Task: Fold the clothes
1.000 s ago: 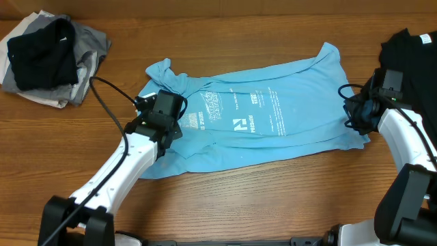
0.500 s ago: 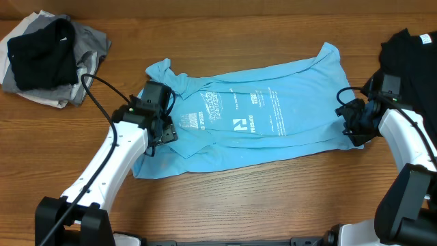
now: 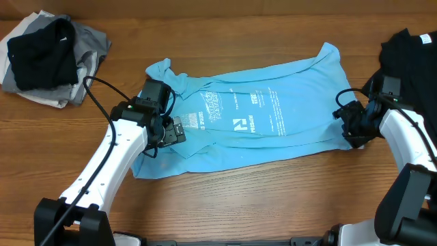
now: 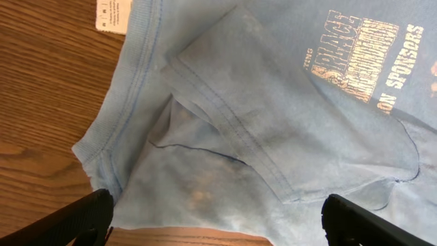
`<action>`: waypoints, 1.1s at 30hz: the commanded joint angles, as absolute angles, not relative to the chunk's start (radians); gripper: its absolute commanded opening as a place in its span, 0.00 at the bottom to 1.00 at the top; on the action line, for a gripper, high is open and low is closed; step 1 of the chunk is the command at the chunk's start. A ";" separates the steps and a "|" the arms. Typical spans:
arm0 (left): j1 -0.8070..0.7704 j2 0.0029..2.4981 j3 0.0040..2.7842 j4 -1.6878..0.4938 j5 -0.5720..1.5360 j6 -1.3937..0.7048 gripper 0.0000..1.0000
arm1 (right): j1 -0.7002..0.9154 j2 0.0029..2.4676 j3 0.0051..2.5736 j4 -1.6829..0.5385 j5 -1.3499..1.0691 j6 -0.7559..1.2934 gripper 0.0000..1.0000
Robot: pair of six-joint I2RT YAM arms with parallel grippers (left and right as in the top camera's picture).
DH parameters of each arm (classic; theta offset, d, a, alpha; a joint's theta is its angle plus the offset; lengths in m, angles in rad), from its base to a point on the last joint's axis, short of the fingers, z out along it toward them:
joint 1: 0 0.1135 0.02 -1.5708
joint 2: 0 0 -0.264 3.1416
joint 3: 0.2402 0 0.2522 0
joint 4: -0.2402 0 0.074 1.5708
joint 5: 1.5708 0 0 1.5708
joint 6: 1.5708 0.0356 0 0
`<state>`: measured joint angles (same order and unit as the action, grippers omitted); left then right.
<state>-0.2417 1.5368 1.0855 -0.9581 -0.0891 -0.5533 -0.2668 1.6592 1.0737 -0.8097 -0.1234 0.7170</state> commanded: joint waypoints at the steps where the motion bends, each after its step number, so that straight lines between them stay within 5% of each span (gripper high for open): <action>1: -0.241 1.537 1.102 -0.961 -0.077 -0.545 1.00 | -0.268 1.665 1.030 -0.755 -0.125 0.709 0.68; 24: -0.241 1.537 1.102 -0.961 -0.078 -0.545 1.00 | -0.268 1.729 0.970 -0.640 -0.137 0.709 0.67; 33: -0.241 1.537 1.102 -0.960 -0.078 -0.545 1.00 | -0.268 1.729 0.970 -0.607 -0.133 0.708 0.54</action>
